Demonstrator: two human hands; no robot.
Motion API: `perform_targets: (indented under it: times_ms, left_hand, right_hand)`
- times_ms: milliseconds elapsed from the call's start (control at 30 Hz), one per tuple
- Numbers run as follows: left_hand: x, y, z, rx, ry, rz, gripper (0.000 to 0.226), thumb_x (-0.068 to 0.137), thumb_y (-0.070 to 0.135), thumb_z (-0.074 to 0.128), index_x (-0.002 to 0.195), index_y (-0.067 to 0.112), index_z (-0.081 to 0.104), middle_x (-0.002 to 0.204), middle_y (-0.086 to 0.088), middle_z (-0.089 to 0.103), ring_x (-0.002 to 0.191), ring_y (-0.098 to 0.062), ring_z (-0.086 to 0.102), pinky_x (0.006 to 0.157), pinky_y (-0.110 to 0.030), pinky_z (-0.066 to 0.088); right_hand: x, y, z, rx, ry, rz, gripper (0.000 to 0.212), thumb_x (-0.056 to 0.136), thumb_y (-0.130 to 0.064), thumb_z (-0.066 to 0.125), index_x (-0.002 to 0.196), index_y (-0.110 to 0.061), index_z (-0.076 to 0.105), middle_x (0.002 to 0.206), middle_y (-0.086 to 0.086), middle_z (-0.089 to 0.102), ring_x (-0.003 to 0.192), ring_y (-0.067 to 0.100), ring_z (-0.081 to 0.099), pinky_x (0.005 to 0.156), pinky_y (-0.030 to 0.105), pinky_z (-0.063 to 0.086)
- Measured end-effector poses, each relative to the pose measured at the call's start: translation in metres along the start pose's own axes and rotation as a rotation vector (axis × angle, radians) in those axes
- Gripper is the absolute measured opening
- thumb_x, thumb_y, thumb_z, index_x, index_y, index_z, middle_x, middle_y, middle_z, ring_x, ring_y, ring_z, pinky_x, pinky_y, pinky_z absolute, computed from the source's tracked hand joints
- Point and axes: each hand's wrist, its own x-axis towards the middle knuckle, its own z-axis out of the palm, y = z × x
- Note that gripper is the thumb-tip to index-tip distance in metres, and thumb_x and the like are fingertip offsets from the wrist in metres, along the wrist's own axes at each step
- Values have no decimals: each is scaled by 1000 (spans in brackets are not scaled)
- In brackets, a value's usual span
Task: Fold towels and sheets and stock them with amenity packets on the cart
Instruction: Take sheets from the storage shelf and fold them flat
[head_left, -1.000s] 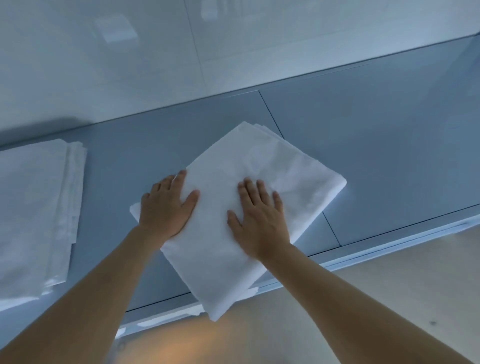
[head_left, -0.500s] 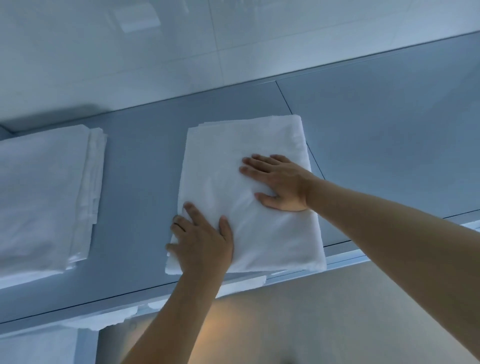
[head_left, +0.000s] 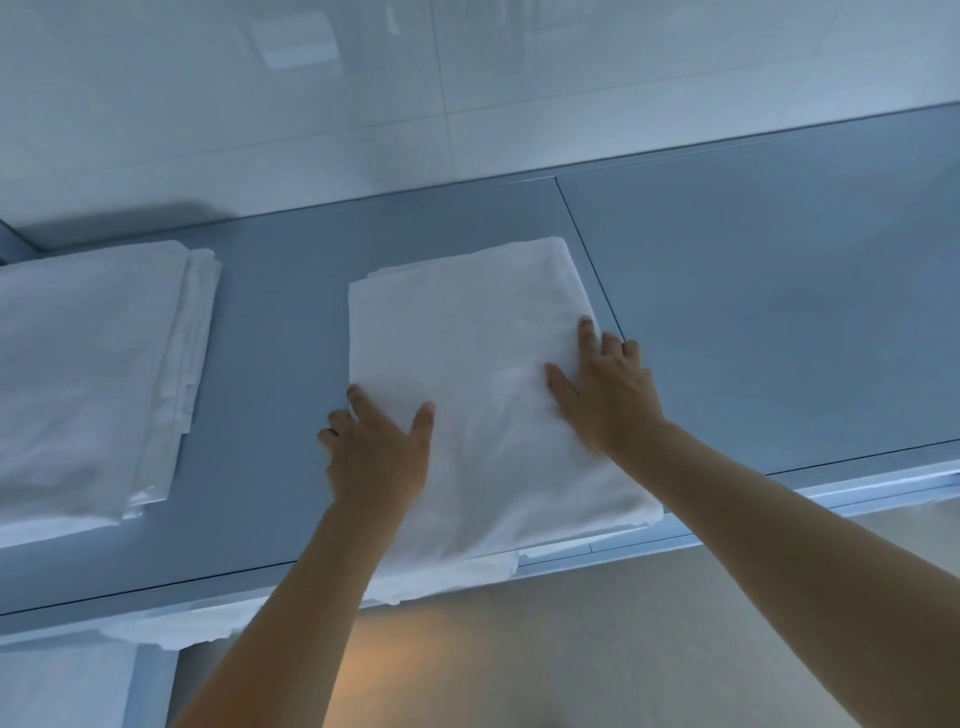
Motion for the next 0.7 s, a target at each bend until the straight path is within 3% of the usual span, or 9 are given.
perform_targets:
  times_ms: [100, 167, 267, 333, 400, 533, 700]
  left_hand:
    - [16, 13, -4, -84, -39, -69, 109, 85, 73, 59, 156, 1, 18, 144, -27, 38, 128, -48, 46, 101, -52, 43]
    - [26, 11, -6, -150, -55, -99, 108, 79, 73, 69, 150, 1, 31, 140, -25, 47, 126, -46, 53, 101, -48, 45]
    - [38, -1, -9, -294, -60, -100, 86, 70, 67, 81, 125, 6, 59, 121, -14, 68, 116, -36, 64, 93, -40, 49]
    - [40, -6, -12, -360, -60, -48, 67, 70, 59, 84, 111, 10, 65, 107, -9, 72, 105, -32, 68, 83, -37, 51]
    - [38, -8, -17, -374, -10, 36, 58, 75, 50, 83, 114, 13, 63, 108, -6, 72, 103, -32, 68, 81, -37, 49]
    - [37, -20, -37, -368, 101, 191, 57, 80, 46, 77, 126, 20, 56, 116, -3, 71, 108, -34, 65, 85, -41, 50]
    - [51, -68, -88, -382, 159, 264, 57, 84, 48, 74, 130, 23, 52, 119, -1, 70, 108, -34, 65, 86, -42, 52]
  right_hand:
    - [-7, -4, 4, 112, 20, 64, 90, 98, -63, 42, 160, -7, 10, 140, 21, 39, 125, 38, 39, 101, 46, 42]
    - [-7, -4, 3, 146, 24, 113, 94, 95, -66, 45, 160, -6, 11, 139, 21, 39, 122, 40, 45, 98, 46, 44]
    - [-6, -5, 6, 154, 17, 158, 96, 92, -69, 47, 159, -8, 13, 136, 21, 43, 115, 42, 55, 91, 44, 46]
    - [-9, -7, 8, 183, 17, 174, 92, 93, -67, 49, 158, -11, 15, 132, 20, 47, 112, 42, 58, 81, 41, 42]
    - [-14, -12, 9, 265, 25, 199, 85, 95, -60, 53, 158, -14, 17, 130, 18, 50, 112, 41, 58, 78, 39, 36]
    - [-33, -38, 7, 398, 95, 205, 73, 98, -46, 58, 156, -20, 21, 131, 13, 48, 111, 41, 58, 80, 39, 38]
    - [-54, -113, -3, 448, 185, 172, 75, 98, -45, 59, 157, -22, 20, 134, 11, 46, 110, 41, 58, 85, 42, 43]
